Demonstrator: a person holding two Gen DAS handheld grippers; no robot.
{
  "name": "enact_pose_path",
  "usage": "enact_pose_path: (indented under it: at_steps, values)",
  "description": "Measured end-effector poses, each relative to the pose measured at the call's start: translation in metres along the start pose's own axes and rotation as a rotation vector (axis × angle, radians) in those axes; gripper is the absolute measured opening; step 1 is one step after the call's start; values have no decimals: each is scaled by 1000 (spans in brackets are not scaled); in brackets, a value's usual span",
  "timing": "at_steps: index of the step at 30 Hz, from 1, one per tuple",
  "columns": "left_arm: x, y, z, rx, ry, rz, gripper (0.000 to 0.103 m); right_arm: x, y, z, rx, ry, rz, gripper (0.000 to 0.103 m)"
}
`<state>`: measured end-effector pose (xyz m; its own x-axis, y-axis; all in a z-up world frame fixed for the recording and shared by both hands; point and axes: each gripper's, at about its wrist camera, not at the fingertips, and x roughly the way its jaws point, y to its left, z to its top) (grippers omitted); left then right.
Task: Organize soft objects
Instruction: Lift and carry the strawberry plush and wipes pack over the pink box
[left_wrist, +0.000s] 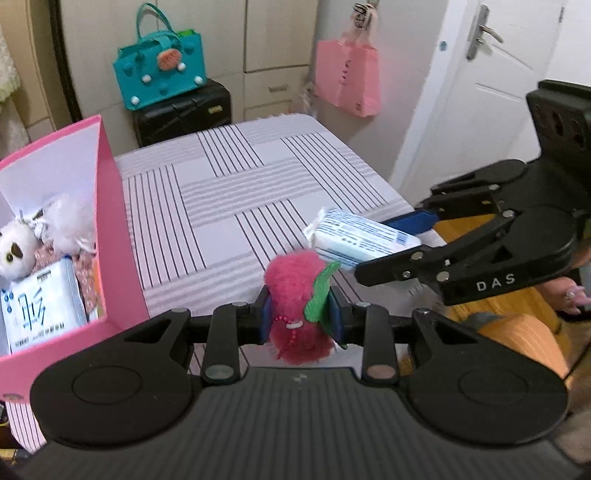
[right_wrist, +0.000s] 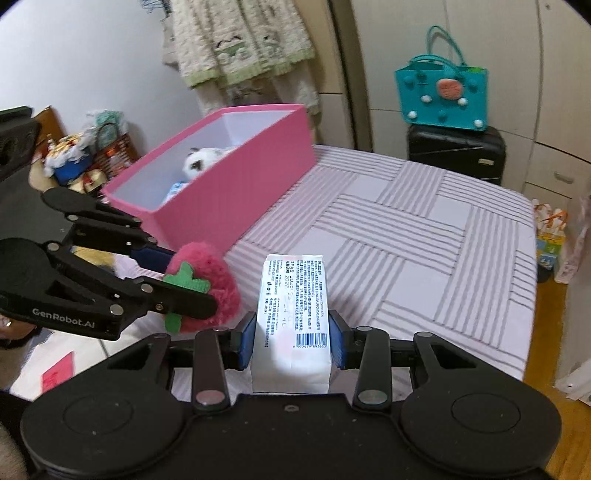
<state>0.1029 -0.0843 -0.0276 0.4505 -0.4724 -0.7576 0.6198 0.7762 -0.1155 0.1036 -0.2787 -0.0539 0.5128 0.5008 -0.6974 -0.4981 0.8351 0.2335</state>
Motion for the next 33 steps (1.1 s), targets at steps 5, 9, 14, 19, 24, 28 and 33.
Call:
enact_pose_path:
  at_steps: [5,9,14,19,24,28,33]
  values:
    - [-25,5,-9,4,24,-22,29,-7,20,5,-2,27,82,45]
    - [-42,19,-15,-38,29,-34,30,-7,37,14,-5,40,143,45]
    - [-71,42,-26,-82,-20,-14,30,-1,54,26,-22,37,194,45]
    - [-91,75,-29,-143,-75,23,30,11,70,42,-55,17,207,45]
    - [-104,108,-25,-176,-127,90,30,23,83,62,-97,-20,201,45]
    - [-102,133,-21,-201,-139,102,30,34,87,80,-123,-60,178,45]
    - [-88,160,-12,-225,-126,106,30,50,86,104,-169,-90,149,45]
